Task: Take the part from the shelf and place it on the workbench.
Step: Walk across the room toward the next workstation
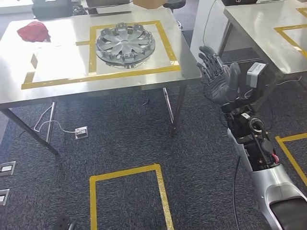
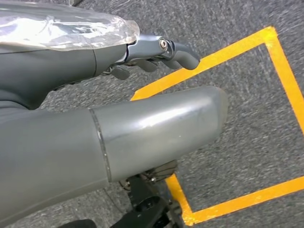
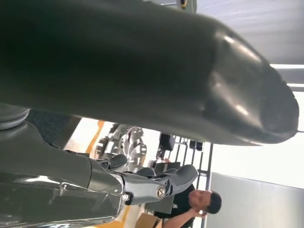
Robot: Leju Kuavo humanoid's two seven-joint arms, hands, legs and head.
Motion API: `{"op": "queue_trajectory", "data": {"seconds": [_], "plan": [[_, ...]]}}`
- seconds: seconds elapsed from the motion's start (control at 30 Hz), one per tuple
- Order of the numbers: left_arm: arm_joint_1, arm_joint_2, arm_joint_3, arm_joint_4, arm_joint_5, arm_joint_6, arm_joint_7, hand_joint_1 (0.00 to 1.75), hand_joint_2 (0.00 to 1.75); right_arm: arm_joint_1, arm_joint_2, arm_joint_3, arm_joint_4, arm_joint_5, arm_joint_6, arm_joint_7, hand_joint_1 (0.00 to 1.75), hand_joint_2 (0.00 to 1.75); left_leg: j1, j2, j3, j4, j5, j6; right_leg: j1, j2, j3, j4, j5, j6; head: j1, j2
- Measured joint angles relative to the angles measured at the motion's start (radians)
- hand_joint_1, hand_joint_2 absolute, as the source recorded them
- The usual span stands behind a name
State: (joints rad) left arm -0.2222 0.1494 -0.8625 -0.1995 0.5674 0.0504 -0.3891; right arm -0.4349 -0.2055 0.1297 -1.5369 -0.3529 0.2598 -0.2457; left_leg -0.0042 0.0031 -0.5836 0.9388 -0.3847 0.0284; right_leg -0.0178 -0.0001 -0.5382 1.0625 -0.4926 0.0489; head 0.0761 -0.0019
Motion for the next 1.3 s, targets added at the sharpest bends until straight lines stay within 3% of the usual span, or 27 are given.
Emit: {"op": "queue_trajectory", "data": {"seconds": [0.07,0.17,0.2,0.27,0.33,0.37,0.4,0.43,0.5,0.57,0.67,0.73,0.77,0.83,0.87,0.9,0.93,0.97,1.03,1.07,1.1,1.2,1.27,1.3], "plan": [[0.001,-0.001,0.000,0.000,0.000,0.000,0.000,0.00,0.00,0.002,0.000,0.001,-0.001,0.000,0.000,-0.001,0.00,0.00,-0.001,0.000,-0.010,0.009,0.007,-0.009,0.005,0.001,0.050,-0.092,0.012,-0.008,0.002,0.000],[0.005,-0.001,0.000,0.000,0.001,0.000,0.001,0.00,0.00,0.005,0.001,0.002,-0.002,0.003,-0.004,0.000,0.00,0.00,-0.003,-0.001,-0.018,0.010,0.019,-0.027,0.006,0.002,0.043,-0.105,0.023,-0.025,-0.001,0.000],[0.006,0.000,0.000,0.000,0.001,0.001,0.001,0.00,0.00,0.005,0.001,0.002,-0.003,0.004,-0.006,0.000,0.00,0.00,-0.003,-0.001,-0.025,0.021,0.007,-0.033,0.002,0.001,0.038,-0.108,0.030,-0.033,-0.003,0.000],[0.007,0.001,0.000,0.000,0.002,0.002,0.001,0.00,0.00,0.005,0.002,0.002,-0.005,0.006,-0.008,0.001,0.00,0.00,0.002,-0.002,-0.060,0.103,-0.063,-0.046,-0.003,-0.002,0.022,-0.112,0.048,-0.045,-0.013,0.000],[0.008,0.000,0.000,0.000,0.002,0.002,0.002,0.00,0.00,0.006,0.002,0.003,-0.006,0.006,-0.009,0.002,0.00,0.00,0.008,-0.002,-0.113,0.250,-0.151,-0.059,-0.004,-0.003,0.000,-0.112,0.063,-0.050,-0.022,0.000],[0.008,0.000,0.000,0.000,0.002,0.002,0.002,0.00,0.00,0.008,0.003,0.003,-0.006,0.006,-0.009,0.002,0.00,0.00,0.011,-0.002,-0.128,0.305,-0.170,-0.063,-0.004,-0.003,-0.011,-0.111,0.071,-0.049,-0.024,0.000],[0.009,-0.001,0.000,0.000,0.002,0.002,0.002,0.00,0.00,0.010,0.003,0.003,-0.006,0.006,-0.009,0.002,0.00,0.00,0.015,-0.002,-0.125,0.324,-0.168,-0.066,-0.005,-0.003,-0.020,-0.111,0.078,-0.047,-0.025,0.000],[0.009,-0.001,0.000,0.000,0.002,0.002,0.002,0.00,0.00,0.012,0.003,0.003,-0.006,0.006,-0.009,0.003,0.00,0.00,0.017,-0.002,-0.098,0.297,-0.147,-0.068,-0.006,-0.003,-0.028,-0.110,0.084,-0.044,-0.025,0.000],[0.009,-0.001,0.000,0.000,0.002,0.002,0.001,0.00,0.00,0.015,0.003,0.002,-0.010,0.006,-0.012,0.003,0.00,0.00,0.021,-0.003,0.002,0.146,-0.095,-0.068,-0.008,-0.002,-0.040,-0.109,0.095,-0.035,-0.026,0.000],[0.008,-0.001,0.000,0.000,0.001,0.002,0.001,0.00,0.00,0.015,0.003,0.002,-0.017,0.006,-0.014,0.003,0.00,0.00,0.016,-0.007,0.073,0.026,-0.071,-0.057,-0.009,-0.001,-0.046,-0.109,0.105,-0.022,-0.025,0.000],[0.008,-0.001,0.000,0.000,0.001,0.002,0.001,0.00,0.00,0.018,0.004,0.001,-0.022,0.007,-0.016,0.005,0.00,0.00,0.011,-0.010,0.074,0.003,-0.061,-0.034,-0.009,0.001,-0.053,-0.111,0.119,-0.002,-0.021,0.000],[0.008,-0.002,0.000,0.000,0.001,0.002,0.000,0.00,0.00,0.021,0.004,-0.001,-0.025,0.011,-0.018,0.008,0.00,0.00,0.013,-0.007,0.064,-0.002,-0.051,-0.017,-0.010,0.001,-0.069,-0.079,0.086,0.006,-0.016,0.000],[0.008,-0.002,0.000,0.000,0.000,0.002,0.000,0.00,0.00,0.023,0.004,-0.003,-0.026,0.013,-0.020,0.009,0.00,0.00,0.013,-0.006,0.057,-0.005,-0.044,-0.008,-0.010,0.000,-0.087,-0.033,0.046,0.007,-0.013,0.000],[0.008,-0.003,0.000,0.000,-0.001,0.002,-0.001,0.00,0.00,0.029,0.004,-0.006,-0.029,0.016,-0.022,0.013,0.00,0.00,0.009,-0.004,0.040,-0.004,-0.031,0.003,-0.008,0.000,-0.131,0.110,-0.047,0.008,-0.002,0.000],[0.008,-0.003,0.000,0.000,-0.001,0.001,-0.001,0.00,0.00,0.033,0.004,-0.007,-0.030,0.017,-0.024,0.015,0.00,0.00,0.007,-0.004,0.031,-0.003,-0.025,0.006,-0.008,0.000,-0.146,0.171,-0.074,0.008,0.002,0.000],[0.009,-0.003,0.000,0.000,-0.002,0.001,-0.001,0.00,0.00,0.037,0.004,-0.008,-0.031,0.017,-0.025,0.017,0.00,0.00,0.004,-0.004,0.022,-0.002,-0.019,0.007,-0.007,0.000,-0.144,0.199,-0.080,0.007,0.005,0.000],[0.009,-0.003,0.000,0.000,-0.002,0.001,0.000,0.00,0.00,0.039,0.004,-0.008,-0.031,0.017,-0.026,0.018,0.00,0.00,0.002,-0.004,0.015,-0.001,-0.014,0.006,-0.006,0.000,-0.123,0.186,-0.066,0.005,0.008,0.000],[0.010,-0.003,0.000,0.000,-0.002,0.001,0.000,0.00,0.00,0.040,0.004,-0.008,-0.032,0.017,-0.027,0.018,0.00,0.00,0.000,-0.004,0.009,0.001,-0.010,0.005,-0.004,0.000,-0.082,0.131,-0.039,0.000,0.012,0.000],[0.009,-0.005,0.000,0.000,-0.002,0.000,0.000,0.00,0.00,0.040,0.004,-0.008,-0.038,0.017,-0.027,0.019,0.00,0.00,-0.003,-0.004,0.000,0.005,-0.003,0.000,0.004,0.000,0.014,-0.020,0.001,-0.015,0.017,0.000],[0.009,-0.006,0.000,0.000,-0.002,0.000,0.000,0.00,0.00,0.039,0.004,-0.009,-0.042,0.017,-0.027,0.020,0.00,0.00,-0.003,-0.004,-0.003,0.007,0.001,-0.004,0.008,0.000,0.045,-0.075,0.009,-0.021,0.018,0.000],[0.009,-0.007,0.000,0.000,-0.002,0.000,0.000,0.00,0.00,0.039,0.004,-0.010,-0.045,0.017,-0.027,0.020,0.00,0.00,-0.002,-0.003,-0.006,0.007,0.007,-0.010,0.012,0.000,0.059,-0.105,0.010,-0.025,0.019,0.000],[0.010,-0.007,0.000,0.000,-0.002,0.000,0.001,0.00,0.00,0.038,0.004,-0.012,-0.049,0.017,-0.027,0.022,0.00,0.00,-0.001,-0.004,-0.013,0.008,0.017,-0.029,0.012,-0.002,0.054,-0.123,0.027,-0.036,0.023,0.000],[0.009,-0.006,0.000,0.000,-0.002,0.000,0.001,0.00,0.00,0.037,0.004,-0.012,-0.050,0.017,-0.027,0.023,0.00,0.00,0.000,-0.005,-0.038,0.060,-0.031,-0.040,0.003,-0.005,0.044,-0.134,0.047,-0.048,0.013,0.000],[0.009,-0.005,0.000,0.000,-0.002,0.000,0.001,0.00,0.00,0.037,0.004,-0.012,-0.051,0.017,-0.027,0.023,0.00,0.00,0.004,-0.006,-0.062,0.119,-0.076,-0.046,0.001,-0.007,0.036,-0.137,0.056,-0.051,0.006,0.000]]}}
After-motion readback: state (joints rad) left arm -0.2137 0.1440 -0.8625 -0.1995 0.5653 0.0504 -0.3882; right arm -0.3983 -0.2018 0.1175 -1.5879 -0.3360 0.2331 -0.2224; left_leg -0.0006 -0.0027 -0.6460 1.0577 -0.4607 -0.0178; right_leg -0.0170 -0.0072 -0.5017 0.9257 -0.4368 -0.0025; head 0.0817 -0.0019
